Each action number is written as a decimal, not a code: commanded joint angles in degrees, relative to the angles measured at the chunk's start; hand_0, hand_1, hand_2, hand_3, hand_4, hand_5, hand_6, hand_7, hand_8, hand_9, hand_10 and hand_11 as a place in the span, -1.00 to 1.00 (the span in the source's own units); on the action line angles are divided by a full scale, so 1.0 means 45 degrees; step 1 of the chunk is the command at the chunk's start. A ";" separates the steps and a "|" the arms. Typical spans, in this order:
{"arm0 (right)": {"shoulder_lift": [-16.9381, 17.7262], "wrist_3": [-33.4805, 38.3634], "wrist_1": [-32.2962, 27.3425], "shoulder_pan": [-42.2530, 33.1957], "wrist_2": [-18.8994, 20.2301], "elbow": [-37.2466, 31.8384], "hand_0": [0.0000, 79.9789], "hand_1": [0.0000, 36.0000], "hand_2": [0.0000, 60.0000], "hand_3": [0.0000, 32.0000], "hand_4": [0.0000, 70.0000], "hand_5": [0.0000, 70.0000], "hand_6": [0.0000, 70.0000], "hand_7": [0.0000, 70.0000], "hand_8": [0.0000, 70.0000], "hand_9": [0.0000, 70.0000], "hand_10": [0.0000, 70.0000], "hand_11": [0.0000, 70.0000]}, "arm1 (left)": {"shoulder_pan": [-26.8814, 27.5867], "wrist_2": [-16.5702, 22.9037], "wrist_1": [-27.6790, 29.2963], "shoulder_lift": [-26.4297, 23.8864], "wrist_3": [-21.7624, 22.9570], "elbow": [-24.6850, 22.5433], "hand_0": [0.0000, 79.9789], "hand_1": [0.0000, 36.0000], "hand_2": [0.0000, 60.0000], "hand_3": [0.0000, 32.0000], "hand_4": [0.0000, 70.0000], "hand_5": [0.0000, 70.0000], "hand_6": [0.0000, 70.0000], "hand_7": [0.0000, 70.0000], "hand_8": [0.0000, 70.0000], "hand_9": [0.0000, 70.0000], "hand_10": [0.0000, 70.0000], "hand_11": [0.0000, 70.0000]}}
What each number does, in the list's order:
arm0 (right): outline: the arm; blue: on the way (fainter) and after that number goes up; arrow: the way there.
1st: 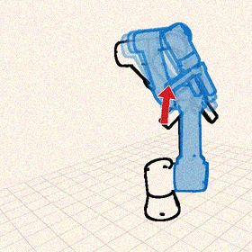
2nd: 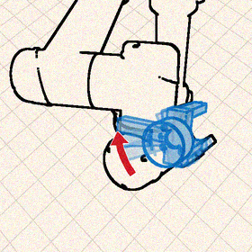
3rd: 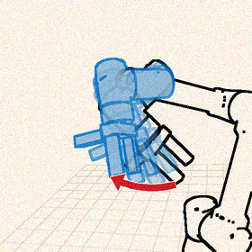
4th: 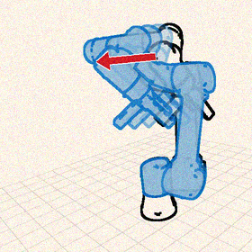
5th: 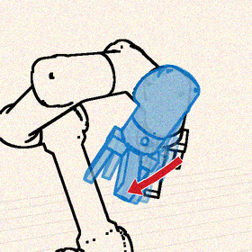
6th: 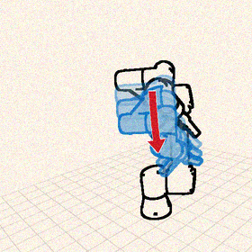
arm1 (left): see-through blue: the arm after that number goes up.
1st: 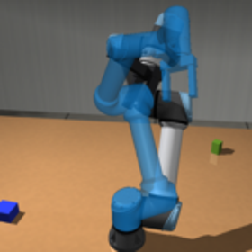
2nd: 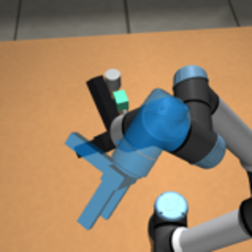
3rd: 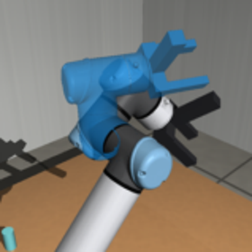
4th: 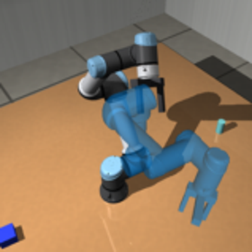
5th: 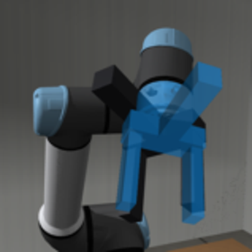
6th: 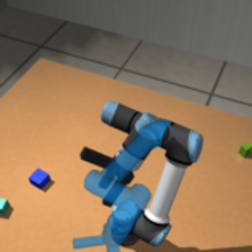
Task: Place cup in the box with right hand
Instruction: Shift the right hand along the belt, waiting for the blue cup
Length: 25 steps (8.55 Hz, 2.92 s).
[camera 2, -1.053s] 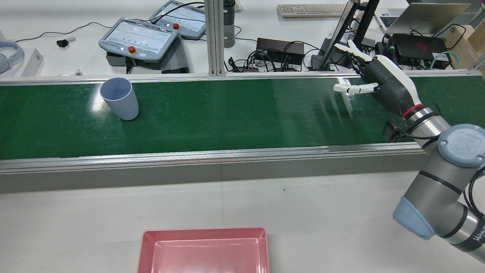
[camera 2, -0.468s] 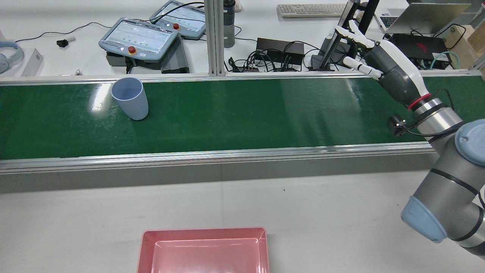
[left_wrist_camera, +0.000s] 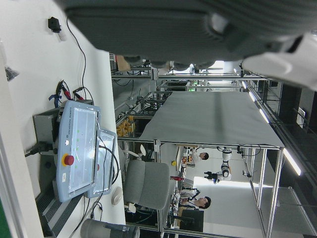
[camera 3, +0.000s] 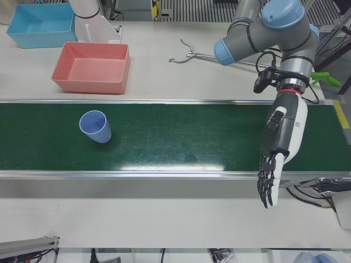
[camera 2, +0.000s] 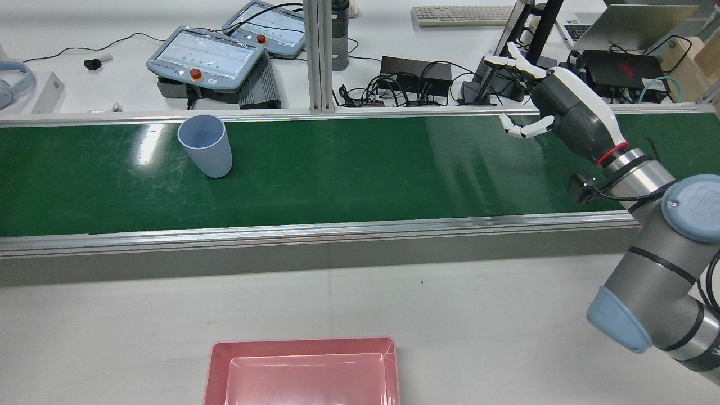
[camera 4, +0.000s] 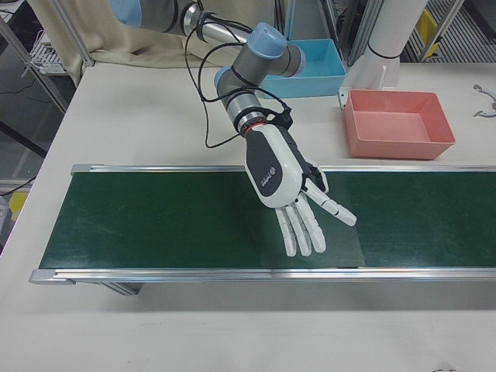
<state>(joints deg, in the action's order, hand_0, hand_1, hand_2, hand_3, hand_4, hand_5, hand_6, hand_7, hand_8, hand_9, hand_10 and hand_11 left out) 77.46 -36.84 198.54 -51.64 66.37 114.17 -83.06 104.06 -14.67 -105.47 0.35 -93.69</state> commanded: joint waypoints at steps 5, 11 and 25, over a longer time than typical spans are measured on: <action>-0.0065 0.3373 -0.1383 0.0069 -0.0101 -0.1211 0.35 0.26 -0.80 -1.00 -1.00 -0.83 -1.00 -1.00 -1.00 -1.00 -1.00 -1.00 | 0.0001 0.0000 0.0017 0.0000 0.0000 0.0020 -1.00 -1.00 -1.00 -1.00 -1.00 -1.00 -1.00 -1.00 -1.00 -1.00 -1.00 -1.00; 0.0111 0.3791 -0.1561 0.0225 -0.0101 -0.1328 0.23 0.18 -0.64 -1.00 -1.00 -0.87 -1.00 -1.00 -1.00 -1.00 -1.00 -1.00 | 0.0001 -0.0019 -0.0003 0.0000 0.0000 0.0000 -1.00 -1.00 -1.00 -1.00 -1.00 -1.00 -1.00 -1.00 -1.00 -1.00 -1.00 -1.00; -0.0007 0.3772 -0.1483 0.0421 -0.0120 -0.1270 0.23 0.21 -0.58 -1.00 -1.00 -0.86 -1.00 -1.00 -1.00 -1.00 -1.00 -1.00 | 0.0000 0.0000 -0.0003 0.0000 0.0000 0.0000 -1.00 -1.00 -1.00 -1.00 -1.00 -1.00 -1.00 -1.00 -1.00 -1.00 -1.00 -1.00</action>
<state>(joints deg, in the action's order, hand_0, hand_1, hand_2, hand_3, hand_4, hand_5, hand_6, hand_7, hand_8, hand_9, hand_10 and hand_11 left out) 77.44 -19.86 191.87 -49.81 65.83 108.49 -83.05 104.04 -14.68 -105.47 0.35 -93.69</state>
